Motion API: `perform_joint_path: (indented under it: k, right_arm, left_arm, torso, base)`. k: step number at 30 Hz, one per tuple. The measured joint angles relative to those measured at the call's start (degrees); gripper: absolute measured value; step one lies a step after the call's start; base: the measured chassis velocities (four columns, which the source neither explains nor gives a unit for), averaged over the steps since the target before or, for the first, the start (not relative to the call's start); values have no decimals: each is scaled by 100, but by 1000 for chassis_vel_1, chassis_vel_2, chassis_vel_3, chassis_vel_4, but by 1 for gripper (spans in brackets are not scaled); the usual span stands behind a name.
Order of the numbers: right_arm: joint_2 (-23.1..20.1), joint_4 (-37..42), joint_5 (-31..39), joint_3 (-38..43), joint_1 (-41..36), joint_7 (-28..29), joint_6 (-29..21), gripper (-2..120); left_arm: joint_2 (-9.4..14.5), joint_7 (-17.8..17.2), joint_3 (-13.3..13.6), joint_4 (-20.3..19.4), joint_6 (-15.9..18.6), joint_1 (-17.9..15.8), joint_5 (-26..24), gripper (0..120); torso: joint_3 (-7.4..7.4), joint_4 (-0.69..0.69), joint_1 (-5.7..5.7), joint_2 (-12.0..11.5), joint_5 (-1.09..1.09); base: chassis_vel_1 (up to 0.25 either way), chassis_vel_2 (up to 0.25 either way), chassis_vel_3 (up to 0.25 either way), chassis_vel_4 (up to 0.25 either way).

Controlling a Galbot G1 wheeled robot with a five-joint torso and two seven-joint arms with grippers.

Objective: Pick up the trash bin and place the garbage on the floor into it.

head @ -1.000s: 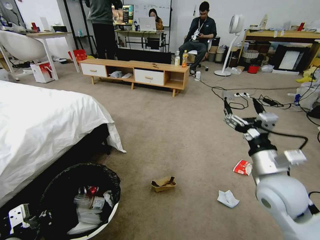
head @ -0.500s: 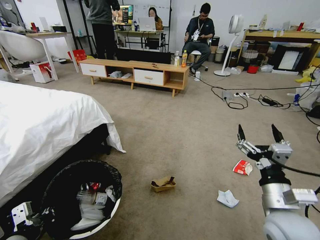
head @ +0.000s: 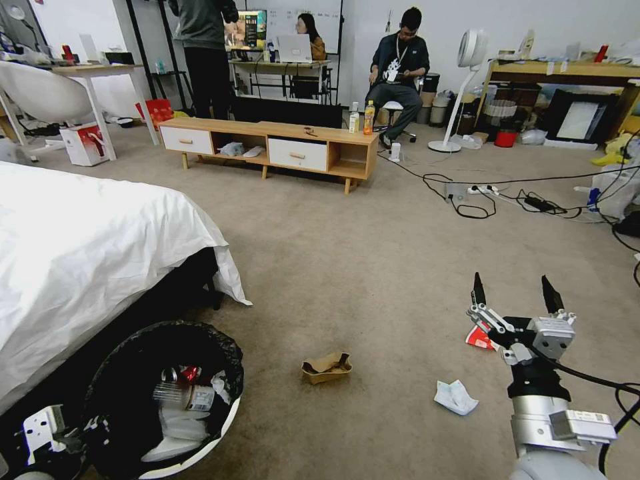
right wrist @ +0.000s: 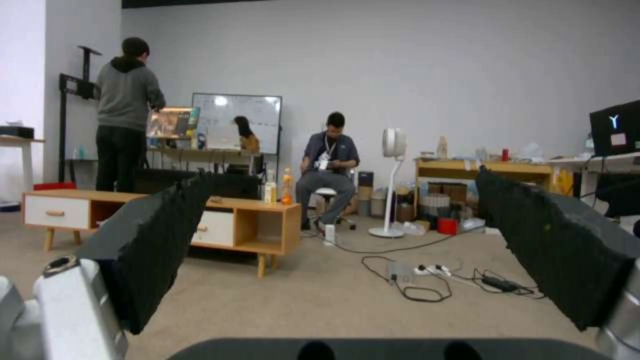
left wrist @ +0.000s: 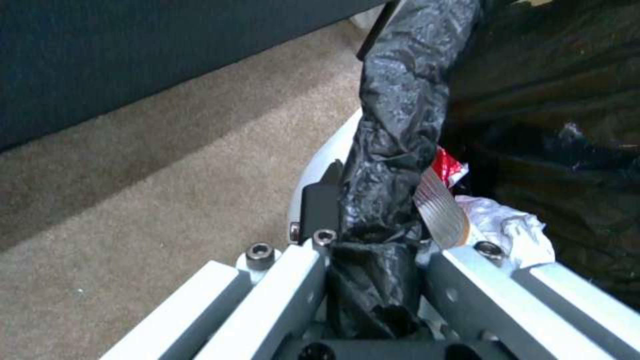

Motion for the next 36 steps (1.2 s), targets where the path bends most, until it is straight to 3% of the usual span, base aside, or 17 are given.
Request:
perform_joint_path:
  k: [9, 22, 36]
  right_arm:
    - [-17, -66, 1, 2, 26, -9, 42, 100]
    - [-43, -143, 14, -20, 61, -16, 101, 100]
    - [-73, -209, 18, -13, 56, -48, 118, 100]
  left_arm:
    - [13, 1, 5, 21, 0, -6, 1, 2]
    - [12, 5, -2, 36, -1, 14, 5, 2]
    - [8, 16, -6, 41, -1, 67, 18, 2]
  torso:
    - [0, 0, 0, 0, 1]
    - [2, 1, 2, -1, 0]
    - [0, 0, 1, 0, 0]
  base:
    - [-29, 35, 30, -29]
    - [-152, 146, 148, -147]
    - [-5, 2, 3, -4]
